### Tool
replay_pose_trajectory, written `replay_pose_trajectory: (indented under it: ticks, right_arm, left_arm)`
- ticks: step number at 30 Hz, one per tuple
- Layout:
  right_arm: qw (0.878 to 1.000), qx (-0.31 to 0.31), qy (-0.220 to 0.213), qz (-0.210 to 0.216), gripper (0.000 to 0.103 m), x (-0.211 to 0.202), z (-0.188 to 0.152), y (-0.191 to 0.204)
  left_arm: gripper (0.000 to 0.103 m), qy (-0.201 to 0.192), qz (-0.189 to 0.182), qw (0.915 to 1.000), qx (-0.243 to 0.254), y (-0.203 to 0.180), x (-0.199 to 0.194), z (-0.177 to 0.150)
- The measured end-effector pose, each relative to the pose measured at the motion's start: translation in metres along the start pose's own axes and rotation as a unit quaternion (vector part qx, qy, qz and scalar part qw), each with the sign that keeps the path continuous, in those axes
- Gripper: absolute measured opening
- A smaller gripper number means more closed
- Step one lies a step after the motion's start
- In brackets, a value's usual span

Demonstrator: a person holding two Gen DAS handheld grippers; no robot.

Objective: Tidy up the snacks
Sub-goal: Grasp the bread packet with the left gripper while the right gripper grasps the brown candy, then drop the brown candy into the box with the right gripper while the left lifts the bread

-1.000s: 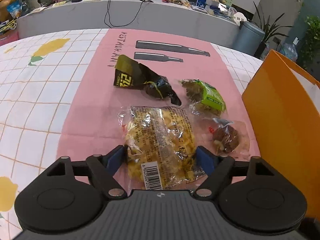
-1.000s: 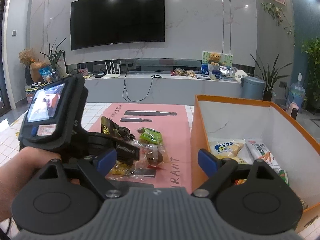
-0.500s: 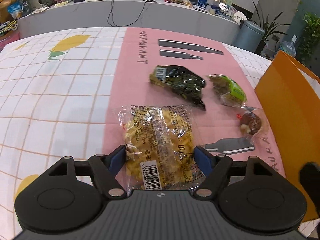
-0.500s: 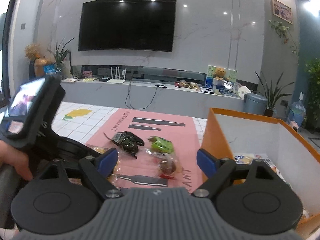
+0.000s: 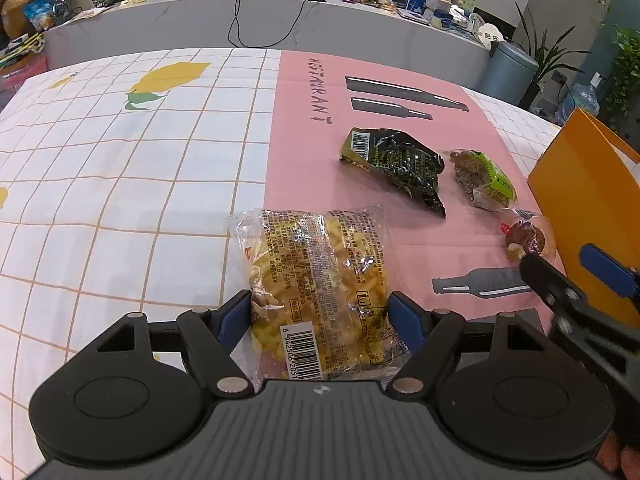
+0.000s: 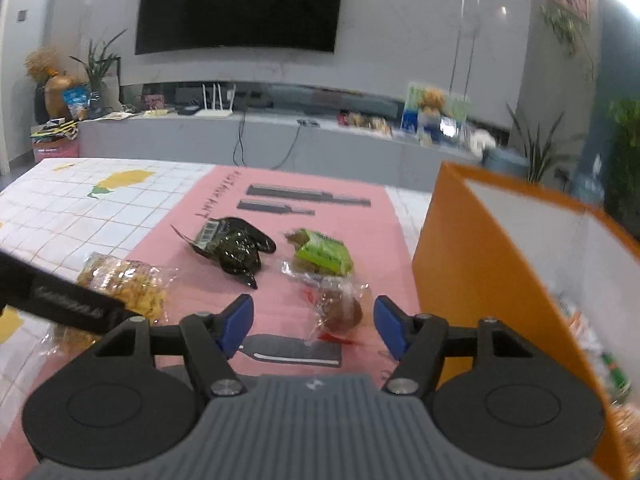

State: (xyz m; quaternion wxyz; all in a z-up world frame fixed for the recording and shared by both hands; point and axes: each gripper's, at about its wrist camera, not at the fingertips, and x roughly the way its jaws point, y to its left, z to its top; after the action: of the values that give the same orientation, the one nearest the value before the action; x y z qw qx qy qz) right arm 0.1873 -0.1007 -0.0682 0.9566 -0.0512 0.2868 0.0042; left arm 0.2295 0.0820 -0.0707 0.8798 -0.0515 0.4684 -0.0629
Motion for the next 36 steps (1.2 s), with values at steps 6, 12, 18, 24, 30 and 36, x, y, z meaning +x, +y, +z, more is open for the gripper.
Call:
replay_pose_trajectory:
  ticks: [6, 12, 18, 24, 30, 36]
  right_arm:
    - [0.998, 0.058, 0.035, -0.008, 0.065, 0.034, 0.002, -0.013]
    - [0.998, 0.056, 0.038, -0.017, 0.066, 0.058, 0.006, -0.012]
    - [0.996, 0.074, 0.038, -0.015, 0.063, 0.075, 0.008, -0.013]
    - [0.998, 0.062, 0.032, -0.013, 0.047, 0.071, 0.011, -0.011]
    - [0.999, 0.031, 0.011, -0.012, 0.046, 0.037, 0.014, -0.007]
    - [0.999, 0.041, -0.023, 0.002, 0.046, -0.013, 0.024, -0.013]
  left_arm:
    - [0.088, -0.001, 0.001, 1.0, 0.0, 0.0, 0.0, 0.0]
    - [0.089, -0.005, 0.001, 1.0, 0.005, 0.0, 0.0, -0.001]
    - [0.089, -0.005, 0.003, 1.0, 0.002, -0.001, 0.0, -0.001]
    - [0.089, -0.006, 0.002, 1.0, 0.003, 0.0, 0.0, -0.001]
    - [0.082, -0.008, -0.001, 1.0, -0.004, 0.001, -0.002, -0.003]
    - [0.074, -0.021, 0.0, 0.9994, -0.028, 0.004, -0.008, -0.006]
